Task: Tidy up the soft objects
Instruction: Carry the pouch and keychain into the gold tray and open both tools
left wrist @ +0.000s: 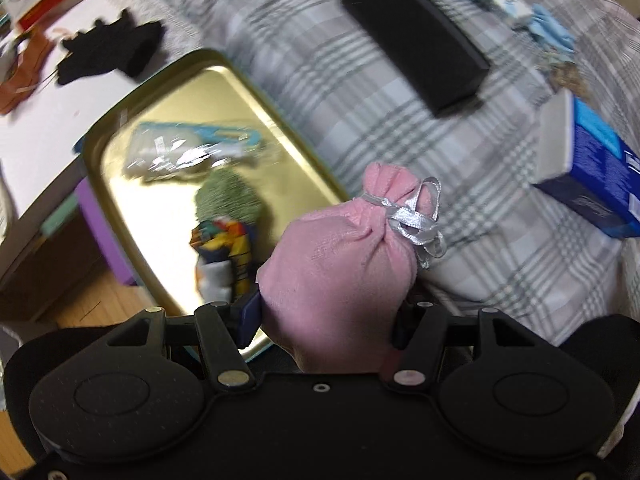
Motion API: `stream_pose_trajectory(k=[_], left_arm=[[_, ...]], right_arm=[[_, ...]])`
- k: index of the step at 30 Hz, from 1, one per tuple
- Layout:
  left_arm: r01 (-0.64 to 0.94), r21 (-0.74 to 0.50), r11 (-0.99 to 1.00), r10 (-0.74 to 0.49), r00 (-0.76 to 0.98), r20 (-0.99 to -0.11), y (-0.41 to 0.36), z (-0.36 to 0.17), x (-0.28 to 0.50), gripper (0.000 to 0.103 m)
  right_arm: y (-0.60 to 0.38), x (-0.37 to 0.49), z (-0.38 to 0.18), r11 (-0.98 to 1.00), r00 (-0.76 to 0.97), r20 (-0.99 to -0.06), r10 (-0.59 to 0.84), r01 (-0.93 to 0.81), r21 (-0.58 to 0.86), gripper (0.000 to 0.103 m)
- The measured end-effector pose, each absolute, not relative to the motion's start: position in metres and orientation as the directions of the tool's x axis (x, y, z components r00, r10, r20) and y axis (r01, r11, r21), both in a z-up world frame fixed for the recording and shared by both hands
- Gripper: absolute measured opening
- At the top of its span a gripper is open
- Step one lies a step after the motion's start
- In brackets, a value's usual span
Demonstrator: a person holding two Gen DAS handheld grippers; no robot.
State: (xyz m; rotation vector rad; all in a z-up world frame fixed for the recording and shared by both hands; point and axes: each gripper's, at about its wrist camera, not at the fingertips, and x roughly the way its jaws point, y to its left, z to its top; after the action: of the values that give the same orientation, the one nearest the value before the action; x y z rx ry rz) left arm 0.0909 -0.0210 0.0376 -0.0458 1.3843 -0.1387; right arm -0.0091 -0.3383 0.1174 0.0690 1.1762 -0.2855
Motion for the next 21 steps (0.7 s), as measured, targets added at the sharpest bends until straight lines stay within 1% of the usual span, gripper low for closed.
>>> stream_pose_trajectory(k=[5,9,16,21], left_arm=[[-0.019,-0.098,0.995,-0.093,0.175,-0.98,0.016,0.03,0.099,0.057],[-0.108,-0.059,0.992,-0.037,0.197,-0.98,0.045,0.025,0.11,0.057],[-0.215,0.001,0.977,0.044,0.195,-0.98,0.081,0.007,0.125,0.058],[-0.273,0.024,0.962,0.076,0.181,-0.981,0.09,-0.004,0.136,0.06]], right_arm=[[-0.288,-0.005,0.121,0.99,0.384,-0.92,-0.074,0.136,-0.023,0.052],[-0.244,0.008,0.115,0.999,0.384,-0.923,0.004,0.04,0.021,0.052],[-0.185,0.034,0.096,0.995,0.345,-0.935,0.087,-0.072,0.066,0.052],[-0.151,0.048,0.089,0.99,0.329,-0.94,0.094,-0.126,0.055,0.052]])
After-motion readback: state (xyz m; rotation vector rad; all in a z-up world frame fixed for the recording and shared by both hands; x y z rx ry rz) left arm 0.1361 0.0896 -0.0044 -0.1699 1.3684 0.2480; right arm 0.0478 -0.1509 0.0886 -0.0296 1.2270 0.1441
